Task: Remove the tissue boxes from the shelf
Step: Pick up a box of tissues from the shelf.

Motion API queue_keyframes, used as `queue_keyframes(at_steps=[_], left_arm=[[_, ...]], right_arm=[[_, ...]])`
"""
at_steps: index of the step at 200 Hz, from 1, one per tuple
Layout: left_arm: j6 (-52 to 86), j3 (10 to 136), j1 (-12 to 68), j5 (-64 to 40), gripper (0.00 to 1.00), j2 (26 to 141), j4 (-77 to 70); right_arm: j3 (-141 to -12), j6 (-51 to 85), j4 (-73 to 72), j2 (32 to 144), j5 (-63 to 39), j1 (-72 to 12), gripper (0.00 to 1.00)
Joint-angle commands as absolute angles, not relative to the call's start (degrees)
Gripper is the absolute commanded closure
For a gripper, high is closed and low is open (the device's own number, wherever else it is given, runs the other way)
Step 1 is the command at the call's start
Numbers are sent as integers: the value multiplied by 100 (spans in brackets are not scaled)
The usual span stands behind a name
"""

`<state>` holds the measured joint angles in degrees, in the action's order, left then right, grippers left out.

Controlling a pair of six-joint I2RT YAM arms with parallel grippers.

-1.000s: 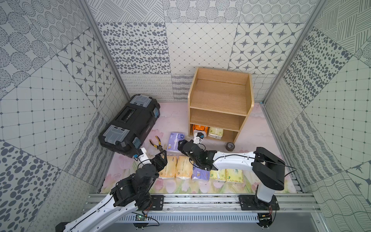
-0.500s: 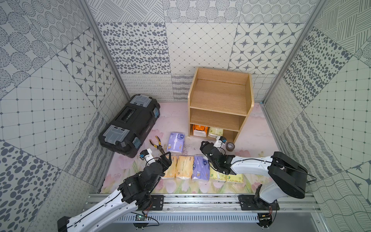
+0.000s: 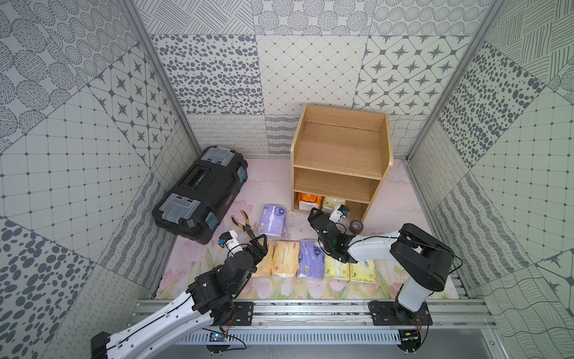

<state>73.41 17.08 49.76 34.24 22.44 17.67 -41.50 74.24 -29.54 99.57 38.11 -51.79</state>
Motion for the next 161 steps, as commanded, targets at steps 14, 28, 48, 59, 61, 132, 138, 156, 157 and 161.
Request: queue_keyframes(at_steps=[14,28,48,59,61,132,138,156,157,161], left_arm=[[7321,1624,4939,3413,23,2250,1370],[7342,1585,4937,3410,23,2250,1345],[7374,1556,4931,3392,23,2241,1318],[7383,1540,4932,3392,23,2250,1310],[7389,1541,4931,3388,23,2246,1316],[7427,1522,4931,3381,23,2231,1318],[7434,1521,4931,3383,23,2238,1311],[7449,1503,4942,3392,23,2229,1326],[7451,1499,4936,3392,23,2226,1327],[7453,1500,4930,3392,23,2221,1327]], right_arm=[[-4458,7093,-3528,10252,3761,-5057,29],[-4539,7062,-3560,10355,3768,-5024,28],[-4609,7078,-3590,10461,3793,-4979,27],[-4634,7105,-3672,10537,3797,-4948,27],[-4639,7113,-3684,10551,3790,-4937,27],[-4900,7466,-3654,10897,3967,-4762,30],[-4936,7461,-3646,10924,3977,-4762,30],[-5064,7456,-3557,11033,3999,-4730,31],[-5064,7456,-3557,11033,3999,-4730,31],[-5088,7462,-3556,11063,4002,-4722,32]])
